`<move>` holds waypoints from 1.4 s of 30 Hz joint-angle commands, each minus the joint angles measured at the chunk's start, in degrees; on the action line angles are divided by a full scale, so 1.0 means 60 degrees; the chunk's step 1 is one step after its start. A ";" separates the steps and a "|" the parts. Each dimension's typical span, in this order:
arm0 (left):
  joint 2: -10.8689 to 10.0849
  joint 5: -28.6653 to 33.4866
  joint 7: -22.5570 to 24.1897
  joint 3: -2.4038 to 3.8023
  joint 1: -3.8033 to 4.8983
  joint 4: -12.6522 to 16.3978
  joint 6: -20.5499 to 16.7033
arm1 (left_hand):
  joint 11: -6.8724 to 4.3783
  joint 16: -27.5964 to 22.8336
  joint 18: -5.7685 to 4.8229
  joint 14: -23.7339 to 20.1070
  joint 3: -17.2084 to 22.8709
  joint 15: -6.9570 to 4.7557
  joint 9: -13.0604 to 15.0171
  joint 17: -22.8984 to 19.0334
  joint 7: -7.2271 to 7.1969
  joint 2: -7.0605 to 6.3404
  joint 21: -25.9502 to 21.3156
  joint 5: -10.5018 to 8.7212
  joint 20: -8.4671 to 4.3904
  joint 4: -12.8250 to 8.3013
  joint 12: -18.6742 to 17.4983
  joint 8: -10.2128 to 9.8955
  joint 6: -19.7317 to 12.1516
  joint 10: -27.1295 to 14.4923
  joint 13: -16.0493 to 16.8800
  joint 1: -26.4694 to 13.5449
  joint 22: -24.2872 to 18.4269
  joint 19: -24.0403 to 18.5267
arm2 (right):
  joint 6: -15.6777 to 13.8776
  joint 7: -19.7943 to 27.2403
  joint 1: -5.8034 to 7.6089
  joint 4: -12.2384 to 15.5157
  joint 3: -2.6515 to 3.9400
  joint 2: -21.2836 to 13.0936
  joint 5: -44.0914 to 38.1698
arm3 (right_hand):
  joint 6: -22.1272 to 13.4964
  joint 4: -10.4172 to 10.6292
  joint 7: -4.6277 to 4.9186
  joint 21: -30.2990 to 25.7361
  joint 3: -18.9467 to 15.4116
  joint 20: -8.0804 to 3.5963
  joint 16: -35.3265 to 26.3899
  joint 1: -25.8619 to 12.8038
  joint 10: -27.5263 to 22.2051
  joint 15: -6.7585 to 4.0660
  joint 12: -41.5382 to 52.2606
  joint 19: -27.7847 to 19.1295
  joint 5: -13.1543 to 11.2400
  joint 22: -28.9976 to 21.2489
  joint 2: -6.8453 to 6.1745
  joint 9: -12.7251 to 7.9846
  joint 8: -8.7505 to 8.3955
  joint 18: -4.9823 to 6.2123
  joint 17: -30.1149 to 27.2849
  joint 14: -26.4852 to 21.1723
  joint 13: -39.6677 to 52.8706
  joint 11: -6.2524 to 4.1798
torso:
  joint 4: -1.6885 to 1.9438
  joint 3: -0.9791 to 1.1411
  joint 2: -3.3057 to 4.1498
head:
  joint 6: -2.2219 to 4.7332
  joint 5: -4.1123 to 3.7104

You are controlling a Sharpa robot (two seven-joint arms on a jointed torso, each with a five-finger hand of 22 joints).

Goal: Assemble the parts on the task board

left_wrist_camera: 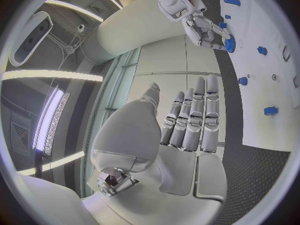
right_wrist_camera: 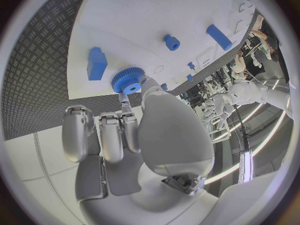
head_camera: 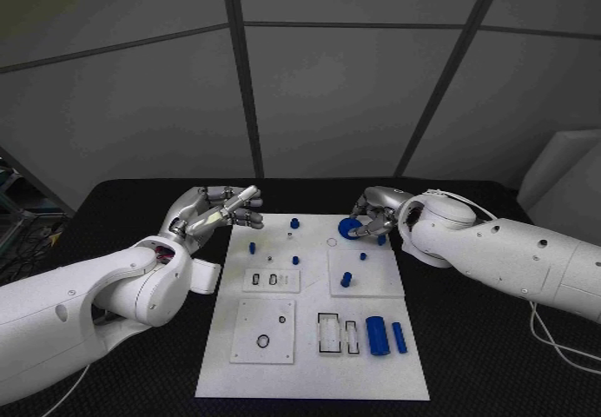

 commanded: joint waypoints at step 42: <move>0.0024 -0.0073 -0.0051 0.0005 0.0008 -0.0040 0.0208 | 0.0030 -0.0061 0.0020 -0.0071 -0.0041 0.0003 -0.0001 0.0029 0.0041 0.0037 0.0014 0.0038 0.0046 -0.0035 -0.0067 -0.0063 -0.0057 -0.0050 -0.0010 -0.0069 0.0006 0.0029 | -0.1657 -0.0416 -0.0027 0.1171 -0.0023 0.1266 -0.2671 | 0.1143 -0.0825 -0.0347 0.0277 0.1085 -0.0299 0.0042 0.0358 0.1010 -0.0240 0.0169 0.0396 -0.0565 0.1148 0.0505 0.0200 0.0252 -0.0213 0.2510 0.1011 0.2510 -0.0280 | 0.0010 -0.0009 0.0007 | 0.0022 0.0201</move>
